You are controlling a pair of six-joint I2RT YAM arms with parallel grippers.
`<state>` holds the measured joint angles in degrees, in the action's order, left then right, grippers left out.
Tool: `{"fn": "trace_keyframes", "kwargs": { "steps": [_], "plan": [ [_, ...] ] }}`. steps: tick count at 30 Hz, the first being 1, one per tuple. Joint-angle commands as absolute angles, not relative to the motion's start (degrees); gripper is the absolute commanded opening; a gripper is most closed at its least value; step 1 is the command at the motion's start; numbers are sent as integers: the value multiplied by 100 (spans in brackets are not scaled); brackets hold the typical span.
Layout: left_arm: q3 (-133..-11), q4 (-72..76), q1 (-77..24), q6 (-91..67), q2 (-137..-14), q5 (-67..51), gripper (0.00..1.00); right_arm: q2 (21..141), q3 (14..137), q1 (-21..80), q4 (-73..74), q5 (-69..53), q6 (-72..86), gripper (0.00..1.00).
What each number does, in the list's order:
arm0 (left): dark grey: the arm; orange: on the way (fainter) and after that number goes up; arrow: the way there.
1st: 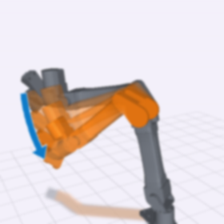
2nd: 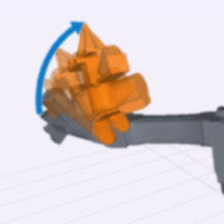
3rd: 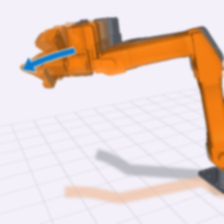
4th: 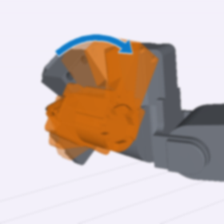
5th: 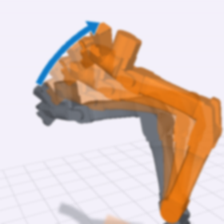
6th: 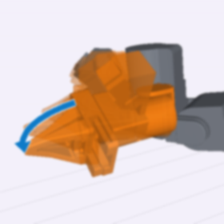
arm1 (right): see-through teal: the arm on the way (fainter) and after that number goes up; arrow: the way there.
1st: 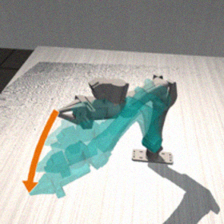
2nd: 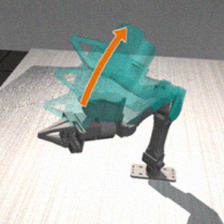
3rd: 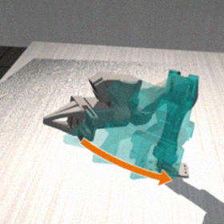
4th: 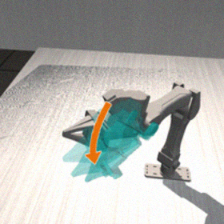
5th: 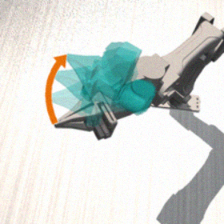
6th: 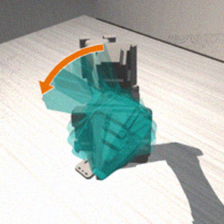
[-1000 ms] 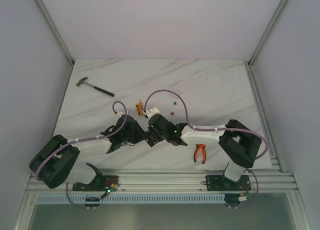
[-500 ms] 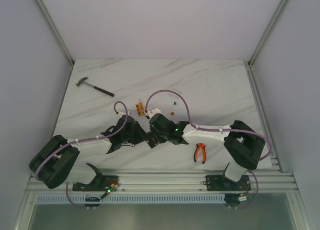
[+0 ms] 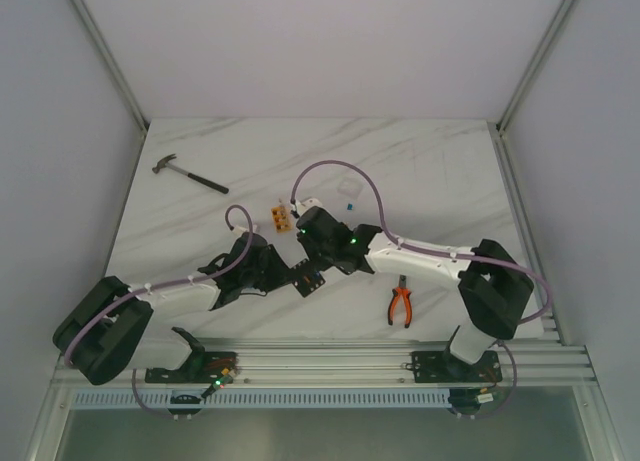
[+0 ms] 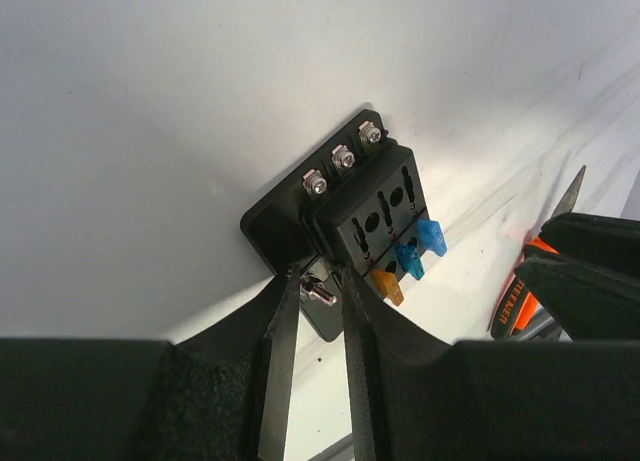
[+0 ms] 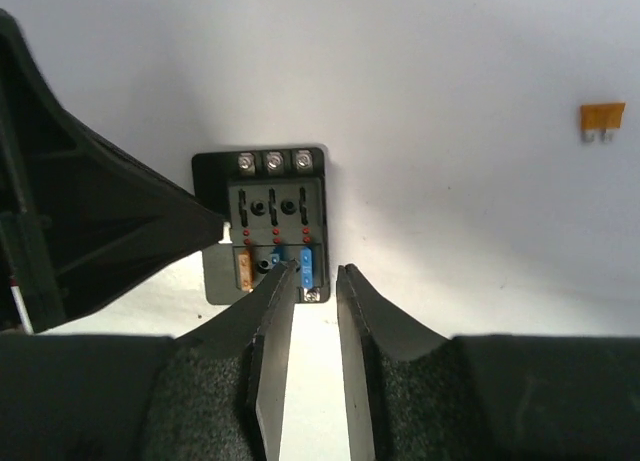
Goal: Snap on the fuse box
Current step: Install the fuse at the fuse box base.
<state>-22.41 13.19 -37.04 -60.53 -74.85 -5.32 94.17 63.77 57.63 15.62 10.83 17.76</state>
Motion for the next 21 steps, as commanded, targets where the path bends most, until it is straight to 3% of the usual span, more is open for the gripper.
{"fn": "trace_keyframes", "kwargs": {
  "steps": [1,21],
  "plan": [
    [-2192,1149,-3685,-5995,-7477,-474,34,9640,6648,5673,2114,731,1769,29],
    [-2253,1159,-3650,-5981,-7637,-528,34,10350,7175,5598,2623,437,1537,18]
  ]
}}
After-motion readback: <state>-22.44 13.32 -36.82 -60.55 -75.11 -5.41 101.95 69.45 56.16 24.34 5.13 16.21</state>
